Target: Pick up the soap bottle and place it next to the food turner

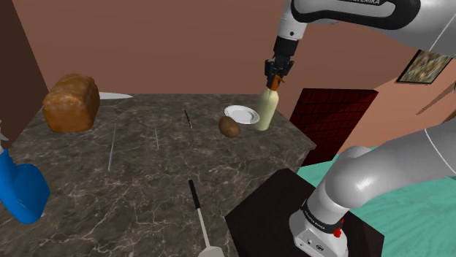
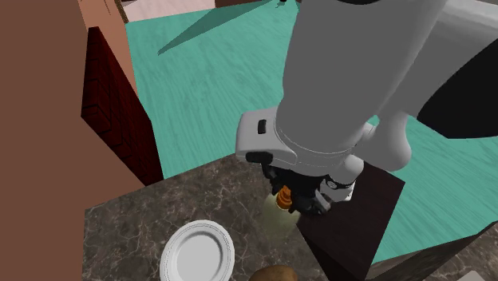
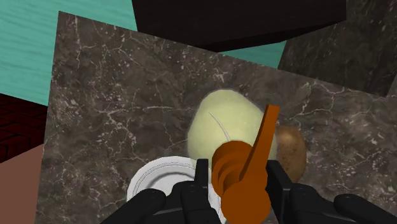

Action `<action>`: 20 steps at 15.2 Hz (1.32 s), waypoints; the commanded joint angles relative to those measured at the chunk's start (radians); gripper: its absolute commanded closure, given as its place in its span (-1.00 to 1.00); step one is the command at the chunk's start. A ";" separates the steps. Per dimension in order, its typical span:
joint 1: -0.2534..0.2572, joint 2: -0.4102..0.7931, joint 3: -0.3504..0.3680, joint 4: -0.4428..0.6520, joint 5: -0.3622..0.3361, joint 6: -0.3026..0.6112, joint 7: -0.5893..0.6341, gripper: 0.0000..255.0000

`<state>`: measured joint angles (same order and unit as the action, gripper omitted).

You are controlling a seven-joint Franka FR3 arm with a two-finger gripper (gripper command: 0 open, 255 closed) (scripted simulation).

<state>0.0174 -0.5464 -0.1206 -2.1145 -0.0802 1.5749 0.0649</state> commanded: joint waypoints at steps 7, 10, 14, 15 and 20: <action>0.060 -0.075 0.159 -0.064 0.084 -0.017 0.196 1.00; 0.083 -0.085 0.219 -0.068 0.120 -0.023 0.269 1.00; 0.113 -0.081 0.301 -0.057 0.167 -0.026 0.366 1.00; 0.120 -0.078 0.321 -0.052 0.179 -0.027 0.391 1.00; 0.151 -0.042 0.426 -0.009 0.230 -0.024 0.515 1.00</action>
<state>0.1618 -0.5991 0.2808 -2.1401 0.1387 1.5539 0.5485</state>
